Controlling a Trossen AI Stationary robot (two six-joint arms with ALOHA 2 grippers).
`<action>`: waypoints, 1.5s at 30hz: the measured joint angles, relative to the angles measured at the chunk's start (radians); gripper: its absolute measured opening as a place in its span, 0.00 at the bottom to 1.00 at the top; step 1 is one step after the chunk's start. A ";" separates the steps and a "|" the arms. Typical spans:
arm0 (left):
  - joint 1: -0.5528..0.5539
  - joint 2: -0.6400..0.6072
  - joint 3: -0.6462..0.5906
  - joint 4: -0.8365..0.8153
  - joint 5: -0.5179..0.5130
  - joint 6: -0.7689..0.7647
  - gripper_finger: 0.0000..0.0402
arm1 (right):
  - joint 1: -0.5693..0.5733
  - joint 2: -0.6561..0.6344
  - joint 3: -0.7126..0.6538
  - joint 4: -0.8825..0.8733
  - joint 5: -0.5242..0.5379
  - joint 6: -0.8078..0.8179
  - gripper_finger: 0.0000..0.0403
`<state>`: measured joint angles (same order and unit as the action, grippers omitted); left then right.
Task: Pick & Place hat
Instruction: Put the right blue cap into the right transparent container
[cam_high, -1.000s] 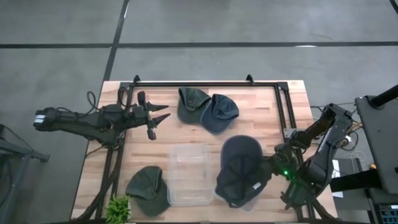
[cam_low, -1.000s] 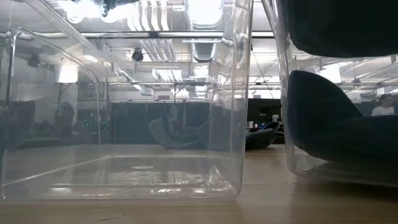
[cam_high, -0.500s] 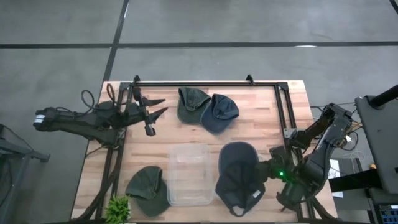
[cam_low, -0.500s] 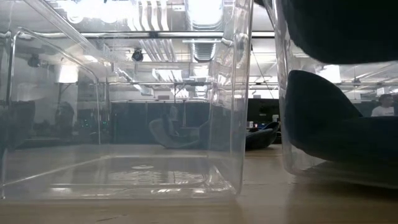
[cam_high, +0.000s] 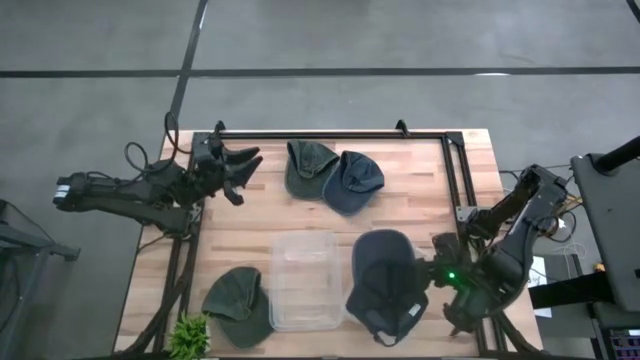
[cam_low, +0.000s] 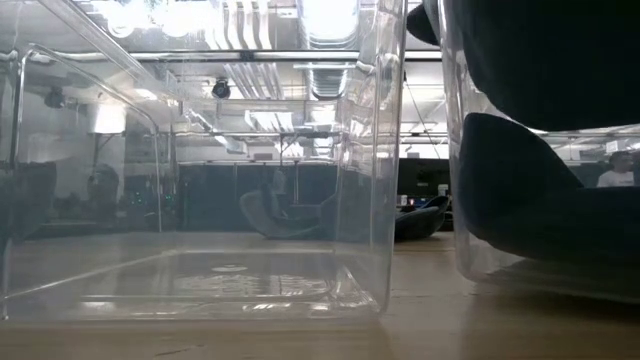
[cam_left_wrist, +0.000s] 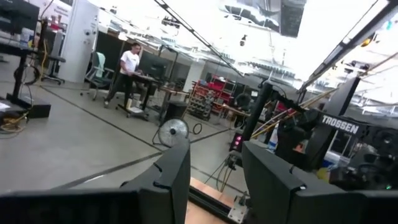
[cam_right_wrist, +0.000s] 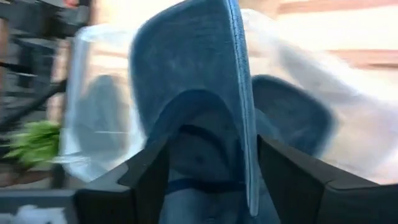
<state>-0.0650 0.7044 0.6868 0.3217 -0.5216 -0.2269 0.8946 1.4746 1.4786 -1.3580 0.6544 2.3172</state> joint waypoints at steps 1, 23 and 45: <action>0.000 0.000 0.000 0.000 -0.007 -0.010 0.34 | 0.000 0.000 0.005 -0.034 -0.022 0.001 0.59; 0.038 -0.008 0.003 0.008 0.005 -0.231 0.34 | -0.229 -0.201 0.064 -0.091 0.283 -0.370 0.58; 0.137 0.197 0.115 0.010 -0.001 -0.744 0.34 | -0.980 -0.425 0.070 -0.042 -0.316 -1.394 0.59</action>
<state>0.0716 0.9019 0.8023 0.3318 -0.5226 -0.9706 -0.0856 1.0495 1.5486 -1.4003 0.3389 0.9231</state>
